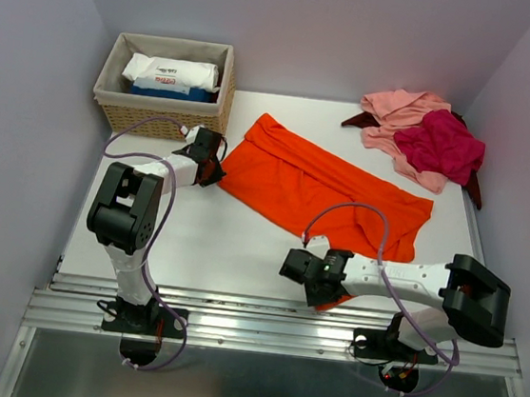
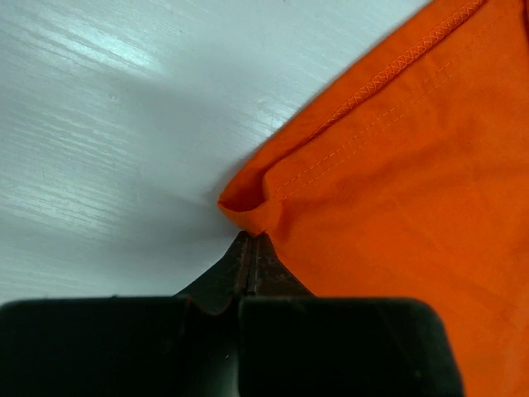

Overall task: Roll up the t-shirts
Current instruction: Fold the T-shirt at the center of the board.

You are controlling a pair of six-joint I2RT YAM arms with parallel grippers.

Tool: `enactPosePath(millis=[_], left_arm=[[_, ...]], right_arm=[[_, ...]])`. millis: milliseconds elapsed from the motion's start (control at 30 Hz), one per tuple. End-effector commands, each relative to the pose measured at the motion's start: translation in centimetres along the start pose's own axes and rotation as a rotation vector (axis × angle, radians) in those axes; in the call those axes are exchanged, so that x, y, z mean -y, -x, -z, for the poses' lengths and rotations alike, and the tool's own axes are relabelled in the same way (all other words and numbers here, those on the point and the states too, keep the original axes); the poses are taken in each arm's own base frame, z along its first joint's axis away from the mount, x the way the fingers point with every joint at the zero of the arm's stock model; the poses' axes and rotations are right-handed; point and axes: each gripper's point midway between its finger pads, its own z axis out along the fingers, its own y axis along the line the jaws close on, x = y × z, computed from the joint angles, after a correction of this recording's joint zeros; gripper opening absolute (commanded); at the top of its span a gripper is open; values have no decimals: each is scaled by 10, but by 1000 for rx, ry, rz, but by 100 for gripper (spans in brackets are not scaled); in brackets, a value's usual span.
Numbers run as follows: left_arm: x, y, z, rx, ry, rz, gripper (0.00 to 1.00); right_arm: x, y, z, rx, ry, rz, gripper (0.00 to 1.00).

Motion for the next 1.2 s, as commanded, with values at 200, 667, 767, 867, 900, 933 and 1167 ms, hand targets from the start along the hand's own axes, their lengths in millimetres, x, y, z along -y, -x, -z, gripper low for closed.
enactPosePath(millis=[200, 667, 767, 867, 900, 933, 1167], left_arm=[[11, 18, 8, 35, -24, -2, 0], [12, 18, 7, 29, -25, -6, 0], [12, 18, 7, 30, -24, -6, 0], [11, 18, 7, 30, -22, -6, 0], [11, 18, 8, 31, -23, -4, 0], [11, 18, 8, 31, -23, -4, 0], [13, 19, 8, 33, -28, -3, 0]], right_arm=[[-22, 24, 1, 75, 42, 0, 39], [12, 1, -35, 67, -119, -59, 27], [14, 1, -34, 67, -132, -59, 25], [15, 6, -29, 83, -144, -65, 25], [18, 6, -26, 82, -154, -67, 33], [19, 9, -24, 95, -157, -71, 37], [26, -1, -31, 76, -168, -73, 39]])
